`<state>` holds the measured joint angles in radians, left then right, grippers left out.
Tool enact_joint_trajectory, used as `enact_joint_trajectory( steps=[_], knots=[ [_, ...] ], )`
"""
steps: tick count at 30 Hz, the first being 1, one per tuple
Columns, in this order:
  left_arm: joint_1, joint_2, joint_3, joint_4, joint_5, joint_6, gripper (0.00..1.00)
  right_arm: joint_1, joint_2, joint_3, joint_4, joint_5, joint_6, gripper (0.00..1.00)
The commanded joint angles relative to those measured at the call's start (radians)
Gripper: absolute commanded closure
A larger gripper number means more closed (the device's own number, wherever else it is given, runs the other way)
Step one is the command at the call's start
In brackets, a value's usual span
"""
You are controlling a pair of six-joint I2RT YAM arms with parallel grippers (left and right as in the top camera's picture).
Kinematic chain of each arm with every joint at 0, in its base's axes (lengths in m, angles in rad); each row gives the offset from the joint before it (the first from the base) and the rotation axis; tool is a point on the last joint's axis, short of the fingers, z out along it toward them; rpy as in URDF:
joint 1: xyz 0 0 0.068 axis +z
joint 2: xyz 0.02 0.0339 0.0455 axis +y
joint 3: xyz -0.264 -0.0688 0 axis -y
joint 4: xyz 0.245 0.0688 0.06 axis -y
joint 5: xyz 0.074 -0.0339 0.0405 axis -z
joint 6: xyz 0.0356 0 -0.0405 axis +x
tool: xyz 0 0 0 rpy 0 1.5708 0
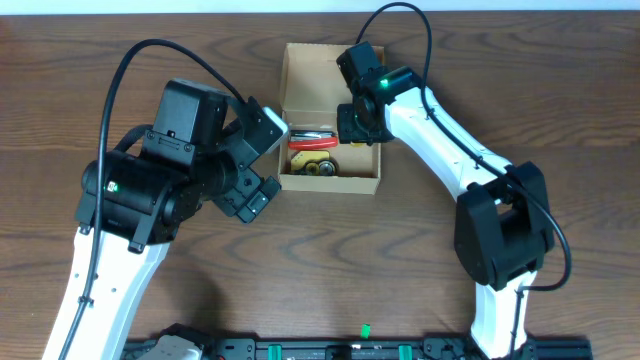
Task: Pack container
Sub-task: 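Lower the tape roll into the box's far corner and open the right gripper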
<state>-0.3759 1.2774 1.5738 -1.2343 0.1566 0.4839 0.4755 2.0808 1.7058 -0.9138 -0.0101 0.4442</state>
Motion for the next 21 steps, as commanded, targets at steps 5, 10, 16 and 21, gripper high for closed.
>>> enact_joint_trajectory(
  steps=[5,10,16,21],
  knots=[
    [0.003,-0.002,0.03,-0.004,-0.003,0.01,0.05,0.01,0.014,-0.008,0.005,0.008,0.015,0.44],
    [0.003,-0.002,0.03,-0.004,-0.003,0.01,0.05,0.01,0.014,-0.008,0.0,-0.014,0.015,0.45],
    [0.003,-0.002,0.03,-0.004,-0.003,0.01,0.05,0.01,0.014,0.011,-0.037,-0.024,0.016,0.48],
    [0.003,-0.002,0.03,-0.004,-0.003,0.01,0.05,0.01,0.014,0.03,-0.079,-0.019,0.015,0.49]
  ],
)
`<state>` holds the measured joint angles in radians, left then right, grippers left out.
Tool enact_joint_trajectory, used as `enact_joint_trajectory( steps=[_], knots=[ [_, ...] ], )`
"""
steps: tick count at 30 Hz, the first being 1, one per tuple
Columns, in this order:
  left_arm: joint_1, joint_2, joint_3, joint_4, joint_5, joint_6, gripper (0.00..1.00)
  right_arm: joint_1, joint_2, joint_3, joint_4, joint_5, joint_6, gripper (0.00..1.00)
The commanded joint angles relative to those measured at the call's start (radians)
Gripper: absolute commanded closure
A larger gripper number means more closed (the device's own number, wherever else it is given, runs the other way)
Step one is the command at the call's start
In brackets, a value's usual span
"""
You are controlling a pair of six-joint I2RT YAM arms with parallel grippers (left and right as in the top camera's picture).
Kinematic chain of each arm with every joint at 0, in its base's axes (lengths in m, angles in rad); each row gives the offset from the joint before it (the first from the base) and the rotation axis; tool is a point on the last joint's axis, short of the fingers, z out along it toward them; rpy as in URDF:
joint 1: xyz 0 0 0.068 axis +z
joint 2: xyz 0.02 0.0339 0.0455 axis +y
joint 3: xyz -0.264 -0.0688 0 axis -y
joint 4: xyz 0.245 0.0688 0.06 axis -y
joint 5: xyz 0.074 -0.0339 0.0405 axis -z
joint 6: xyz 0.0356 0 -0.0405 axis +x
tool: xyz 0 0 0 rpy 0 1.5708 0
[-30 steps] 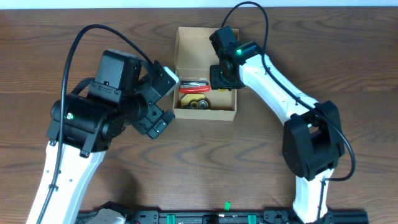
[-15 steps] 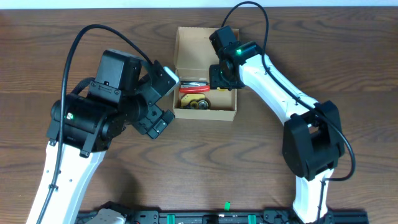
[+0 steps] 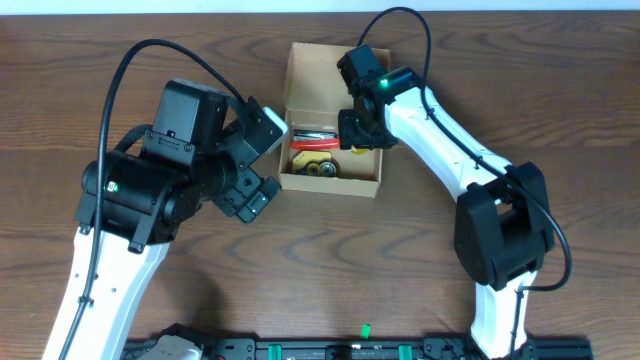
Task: Pack container
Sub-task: 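Lower the tape roll into the box's far corner and open the right gripper, then raise the right gripper and move it to the staples box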
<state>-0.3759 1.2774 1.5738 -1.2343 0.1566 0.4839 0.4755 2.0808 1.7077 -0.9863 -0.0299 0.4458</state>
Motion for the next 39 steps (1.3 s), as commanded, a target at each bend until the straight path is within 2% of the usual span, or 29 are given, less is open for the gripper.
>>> enact_joint_trajectory(
  steps=[1,10,23,39],
  knots=[
    [0.003,-0.002,0.03,-0.004,-0.003,0.01,0.05,0.01,0.014,0.029,-0.009,0.001,0.014,0.49],
    [0.003,-0.002,0.03,-0.004,-0.003,0.01,0.05,0.01,0.014,0.042,-0.017,0.047,0.014,0.49],
    [0.003,-0.002,0.03,-0.004,-0.003,0.01,0.05,0.01,0.014,0.042,-0.016,0.05,0.013,0.4],
    [0.003,-0.002,0.03,-0.004,-0.003,0.01,0.05,0.01,0.014,0.069,-0.005,0.056,0.01,0.41]
  ],
)
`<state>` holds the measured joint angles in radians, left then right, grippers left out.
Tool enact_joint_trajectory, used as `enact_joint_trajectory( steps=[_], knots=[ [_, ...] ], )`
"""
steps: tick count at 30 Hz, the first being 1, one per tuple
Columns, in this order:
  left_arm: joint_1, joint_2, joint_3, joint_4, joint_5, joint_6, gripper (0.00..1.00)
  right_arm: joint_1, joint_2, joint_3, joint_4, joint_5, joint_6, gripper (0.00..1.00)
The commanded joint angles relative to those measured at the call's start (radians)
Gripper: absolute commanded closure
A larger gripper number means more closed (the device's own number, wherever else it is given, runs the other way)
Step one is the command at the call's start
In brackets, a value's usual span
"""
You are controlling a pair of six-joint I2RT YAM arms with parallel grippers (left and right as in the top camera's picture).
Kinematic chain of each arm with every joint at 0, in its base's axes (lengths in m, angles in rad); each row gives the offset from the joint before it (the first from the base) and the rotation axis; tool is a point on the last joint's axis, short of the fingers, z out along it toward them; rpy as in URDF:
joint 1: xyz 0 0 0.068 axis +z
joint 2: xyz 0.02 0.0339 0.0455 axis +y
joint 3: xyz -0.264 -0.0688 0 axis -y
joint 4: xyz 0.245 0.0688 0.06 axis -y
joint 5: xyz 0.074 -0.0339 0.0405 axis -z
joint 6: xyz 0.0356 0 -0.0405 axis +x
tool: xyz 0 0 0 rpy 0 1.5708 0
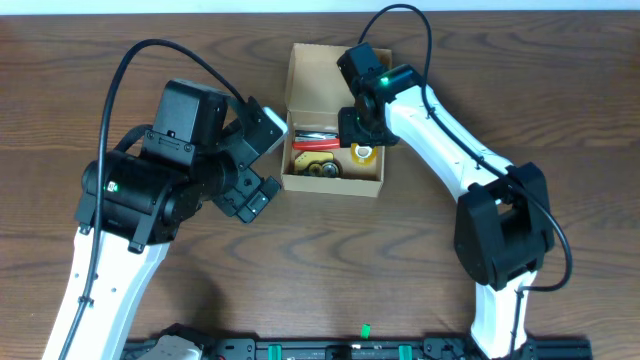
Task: Pack container
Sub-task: 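Raise the right gripper and move it to the staples box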
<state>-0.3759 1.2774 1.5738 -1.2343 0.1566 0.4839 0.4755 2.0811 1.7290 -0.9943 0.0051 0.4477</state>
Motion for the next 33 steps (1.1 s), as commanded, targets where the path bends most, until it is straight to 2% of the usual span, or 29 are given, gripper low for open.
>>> enact_joint_trajectory(
  steps=[1,9,15,25,30,33],
  knots=[
    [0.003,-0.002,0.03,-0.004,-0.003,0.01,0.05,0.009,0.013,0.062,0.002,0.021,0.007,0.41],
    [0.003,-0.002,0.03,-0.004,-0.003,0.01,0.05,0.006,0.013,0.296,-0.067,0.077,-0.092,0.42],
    [0.003,-0.002,0.03,-0.004,-0.003,0.01,0.05,-0.039,0.008,0.454,-0.177,0.164,-0.129,0.37],
    [0.003,-0.002,0.03,-0.004,-0.003,0.01,0.05,-0.204,-0.004,0.468,-0.404,0.145,-0.139,0.44],
    [0.003,-0.002,0.03,-0.004,-0.003,0.01,0.05,-0.284,-0.015,0.468,-0.51,0.097,-0.222,0.52],
    [0.003,-0.002,0.03,-0.004,-0.003,0.01,0.05,-0.329,-0.016,0.466,-0.549,0.093,-0.257,0.53]
  ],
)
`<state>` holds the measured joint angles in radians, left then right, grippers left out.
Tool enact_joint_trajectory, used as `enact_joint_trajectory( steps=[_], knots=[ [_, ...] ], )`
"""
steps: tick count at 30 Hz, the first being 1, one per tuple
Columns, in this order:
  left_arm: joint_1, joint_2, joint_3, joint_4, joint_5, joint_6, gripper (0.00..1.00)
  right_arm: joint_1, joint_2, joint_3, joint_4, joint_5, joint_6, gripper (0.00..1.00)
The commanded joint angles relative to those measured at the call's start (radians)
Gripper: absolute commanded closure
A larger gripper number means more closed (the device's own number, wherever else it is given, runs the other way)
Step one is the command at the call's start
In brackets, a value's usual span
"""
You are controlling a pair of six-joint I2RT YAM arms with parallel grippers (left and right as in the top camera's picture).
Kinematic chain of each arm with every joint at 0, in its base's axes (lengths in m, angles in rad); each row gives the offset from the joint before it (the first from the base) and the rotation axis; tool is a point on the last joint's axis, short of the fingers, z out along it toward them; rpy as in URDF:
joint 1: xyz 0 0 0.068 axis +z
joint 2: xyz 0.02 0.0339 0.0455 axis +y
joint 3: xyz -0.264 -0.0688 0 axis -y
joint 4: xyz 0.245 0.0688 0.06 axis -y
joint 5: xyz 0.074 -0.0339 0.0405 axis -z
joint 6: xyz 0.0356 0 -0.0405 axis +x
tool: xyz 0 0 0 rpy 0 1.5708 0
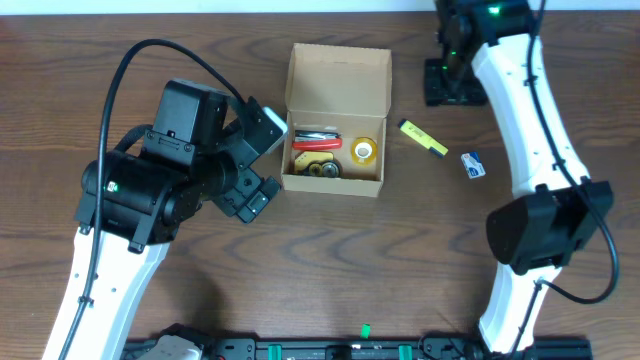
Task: Pack container
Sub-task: 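Raise the right gripper and move it to the staples box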
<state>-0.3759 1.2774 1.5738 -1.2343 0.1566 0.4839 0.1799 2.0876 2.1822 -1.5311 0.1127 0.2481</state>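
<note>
An open cardboard box stands at the table's middle back, lid flap raised. Inside lie a red-handled tool, a yellow tape roll and dark round parts. My left gripper sits open against the box's left wall, holding nothing. Far back to the right of the box, my right gripper looks open and empty. A yellow marker and a small blue-and-white item lie on the table right of the box.
The left arm's bulky body fills the table's left half. The right arm runs down the right side to its base. The table's back edge is close behind the box and the right gripper.
My right gripper has left the box's right side and now sits at the back right of the table. The marker and the blue-and-white item, hidden under the arm before, now show. The tape roll stays in the box.
My right gripper first hung over the box's right part, hiding what was under it. Then a bit of yellow showed beneath it. Then the tape roll lay in the box beside the gripper. Now the gripper is away, and the left arm has not moved throughout.
</note>
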Motion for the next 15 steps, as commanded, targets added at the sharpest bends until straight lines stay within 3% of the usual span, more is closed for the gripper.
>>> enact_joint_trajectory(
  steps=[1,8,15],
  knots=[
    [0.003,-0.002,0.03,-0.004,-0.003,0.01,0.05,-0.047,-0.023,0.013,-0.019,-0.024,-0.079,0.54],
    [0.003,-0.002,0.03,-0.004,-0.003,0.01,0.05,-0.134,-0.046,-0.076,-0.023,-0.092,-0.164,0.61],
    [0.003,-0.002,0.03,-0.004,-0.003,0.01,0.05,-0.174,-0.179,-0.418,0.146,-0.096,-0.19,0.6]
  ],
)
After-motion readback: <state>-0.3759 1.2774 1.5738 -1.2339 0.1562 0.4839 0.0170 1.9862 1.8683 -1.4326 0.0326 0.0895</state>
